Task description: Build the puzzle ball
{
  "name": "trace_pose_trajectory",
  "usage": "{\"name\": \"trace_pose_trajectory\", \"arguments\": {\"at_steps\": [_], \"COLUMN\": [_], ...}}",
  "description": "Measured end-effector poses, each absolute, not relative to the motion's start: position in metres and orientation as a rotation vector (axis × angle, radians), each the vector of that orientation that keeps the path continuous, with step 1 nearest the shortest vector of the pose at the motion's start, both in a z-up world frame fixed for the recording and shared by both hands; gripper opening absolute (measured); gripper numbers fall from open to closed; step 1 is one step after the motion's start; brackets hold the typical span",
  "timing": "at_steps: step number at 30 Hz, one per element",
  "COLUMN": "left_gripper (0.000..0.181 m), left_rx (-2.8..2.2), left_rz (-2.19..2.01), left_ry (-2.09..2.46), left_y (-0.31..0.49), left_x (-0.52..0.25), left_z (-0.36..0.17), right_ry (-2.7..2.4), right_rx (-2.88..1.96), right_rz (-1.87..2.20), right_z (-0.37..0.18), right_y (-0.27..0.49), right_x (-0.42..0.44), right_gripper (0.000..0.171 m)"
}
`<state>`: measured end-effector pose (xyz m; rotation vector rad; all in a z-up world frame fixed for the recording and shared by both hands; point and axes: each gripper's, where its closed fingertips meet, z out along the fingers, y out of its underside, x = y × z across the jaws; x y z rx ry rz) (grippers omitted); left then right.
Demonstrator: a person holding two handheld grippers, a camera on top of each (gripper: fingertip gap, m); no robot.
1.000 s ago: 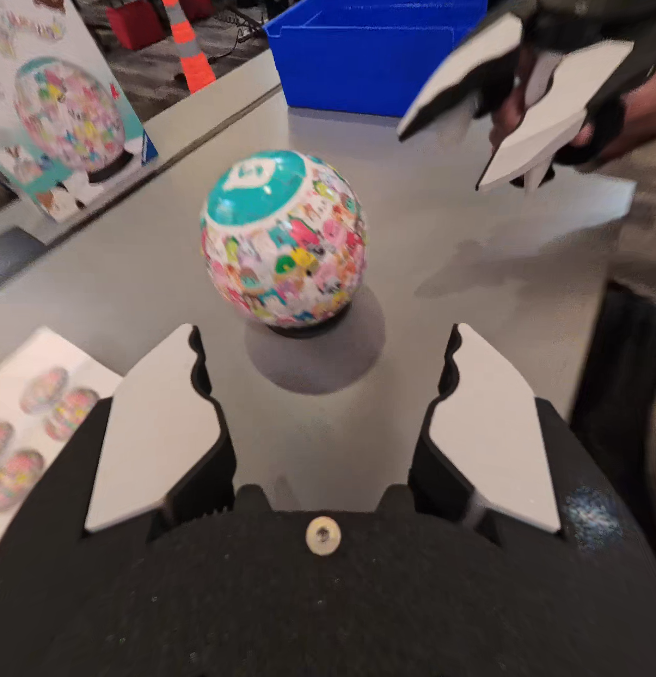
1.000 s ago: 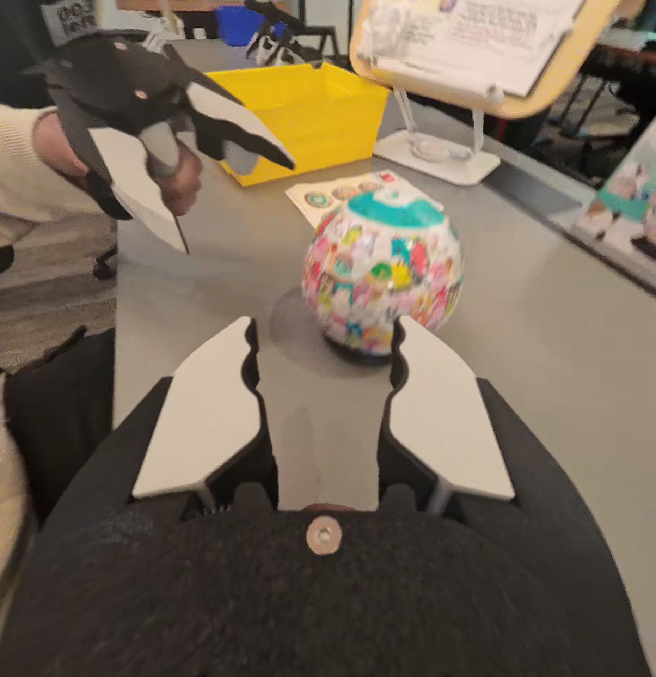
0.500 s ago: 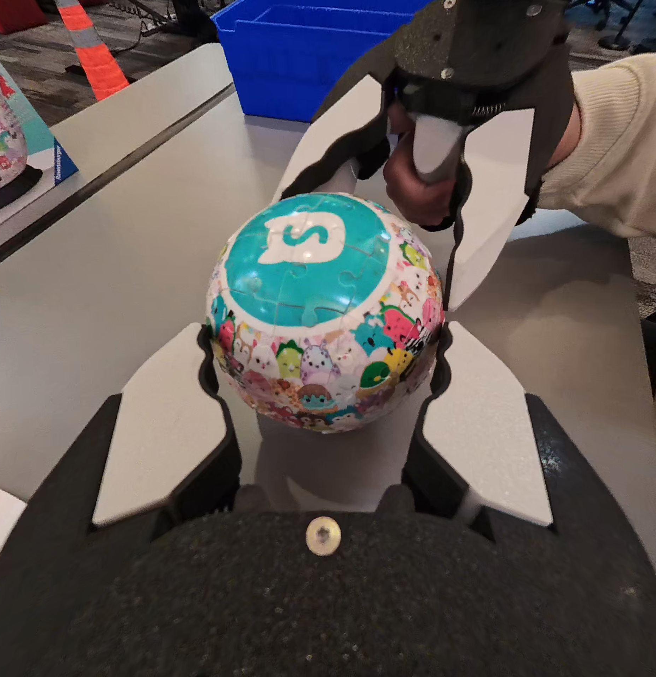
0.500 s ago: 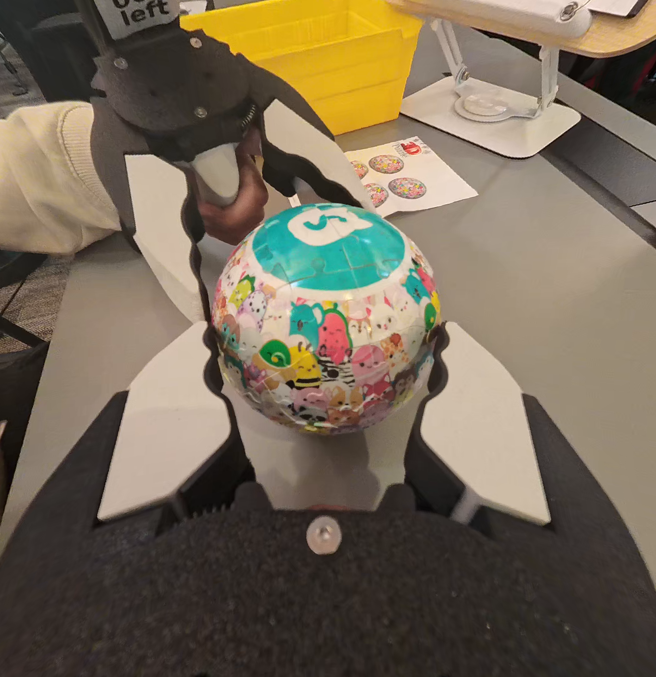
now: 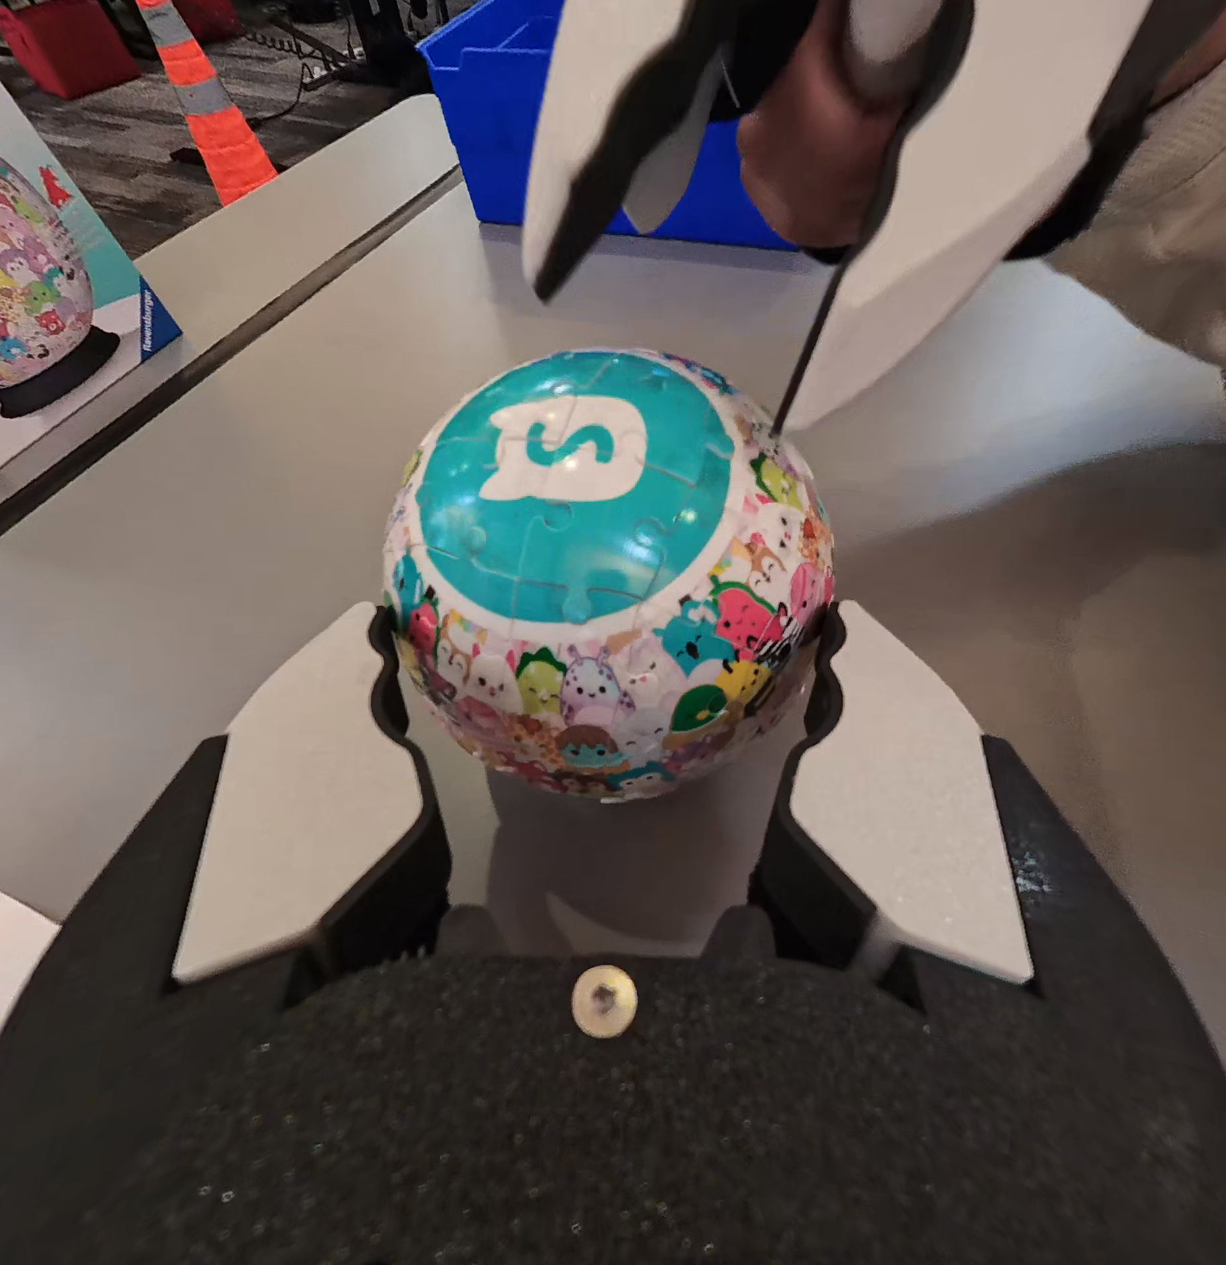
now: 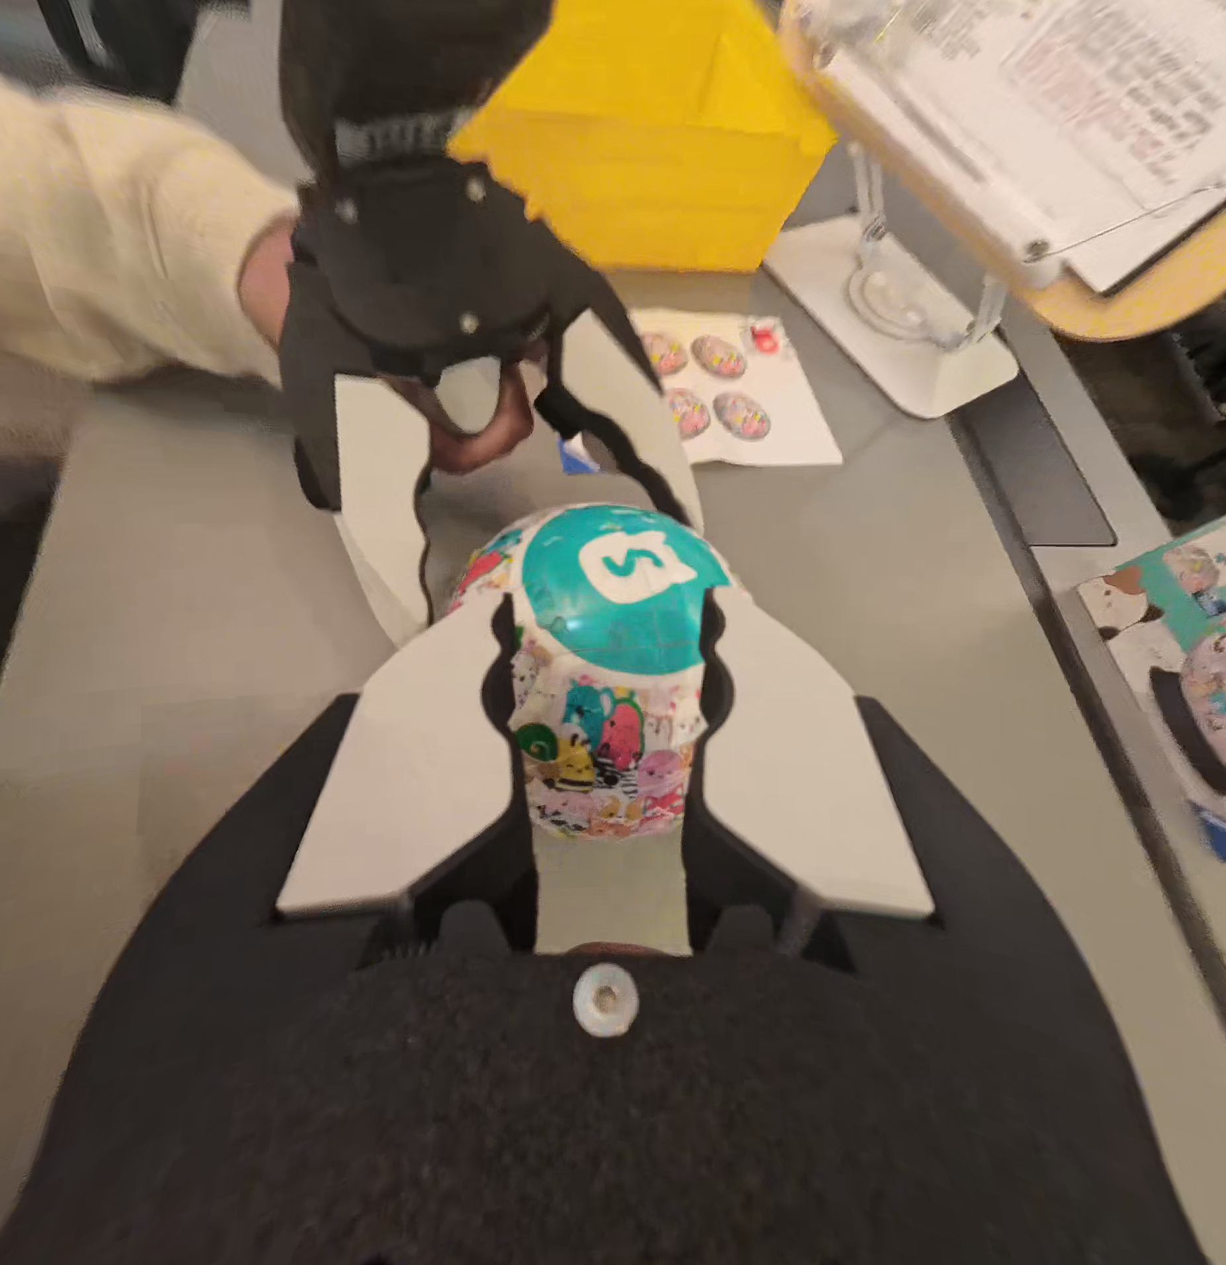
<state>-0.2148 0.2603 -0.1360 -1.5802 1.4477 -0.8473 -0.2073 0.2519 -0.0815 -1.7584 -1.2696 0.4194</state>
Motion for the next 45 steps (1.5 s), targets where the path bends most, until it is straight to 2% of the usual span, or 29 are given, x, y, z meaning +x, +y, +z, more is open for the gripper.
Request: {"name": "trace_pose_trajectory", "arguments": {"at_steps": [2, 7, 12, 13, 14, 15, 18, 22, 25, 30, 33, 38, 42, 45], "left_gripper": [0.114, 0.114, 0.115, 0.115, 0.115, 0.115, 0.115, 0.115, 0.114, 0.114, 0.114, 0.113, 0.113, 0.112], "left_rx": [-1.576, -1.558, -1.553, -1.555, -1.553, -1.549, -1.543, -1.546, -1.548, -1.546, -1.544, -1.541, -1.541, -1.542], "left_rz": [-0.842, -0.817, -0.815, -0.817, -0.820, -0.819, -0.822, -0.825, -0.819, -0.816, -0.816, -0.820, -0.822, -0.823], "left_ry": [1.450, 1.458, 1.452, 1.448, 1.447, 1.447, 1.437, 1.435, 1.436, 1.436, 1.433, 1.431, 1.430, 1.430], "left_y": [0.260, 0.260, 0.260, 0.260, 0.260, 0.260, 0.260, 0.260, 0.260, 0.260, 0.260, 0.259, 0.260, 0.260], "left_x": [-0.215, -0.215, -0.215, -0.215, -0.215, -0.215, -0.215, -0.216, -0.216, -0.216, -0.217, -0.217, -0.218, -0.218], "left_z": [-0.137, -0.138, -0.138, -0.138, -0.138, -0.138, -0.139, -0.139, -0.138, -0.139, -0.138, -0.138, -0.138, -0.138], "right_ry": [-1.371, -1.290, -1.270, -1.287, -1.293, -1.290, -1.368, -1.493, -1.501, -1.476, -1.509, -1.451, -1.497, -1.468], "right_rx": [-1.773, -1.802, -1.795, -1.801, -1.806, -1.778, -1.787, -1.887, -1.914, -1.887, -1.943, -1.856, -1.921, -1.935], "right_rz": [0.321, 0.407, 0.416, 0.425, 0.426, 0.442, 0.320, 0.189, 0.228, 0.188, 0.184, 0.223, 0.225, 0.162], "right_z": [-0.095, -0.091, -0.091, -0.090, -0.083, -0.071, -0.056, -0.081, -0.089, -0.072, -0.085, -0.055, -0.087, -0.081], "right_y": [0.251, 0.253, 0.253, 0.250, 0.247, 0.244, 0.243, 0.249, 0.247, 0.250, 0.251, 0.251, 0.247, 0.250], "right_x": [-0.213, -0.217, -0.217, -0.216, -0.216, -0.218, -0.217, -0.217, -0.220, -0.215, -0.213, -0.218, -0.216, -0.208], "right_gripper": [0.053, 0.030, 0.030, 0.021, 0.002, 0.000, 0.000, 0.000, 0.000, 0.000, 0.000, 0.000, 0.000, 0.000]}}
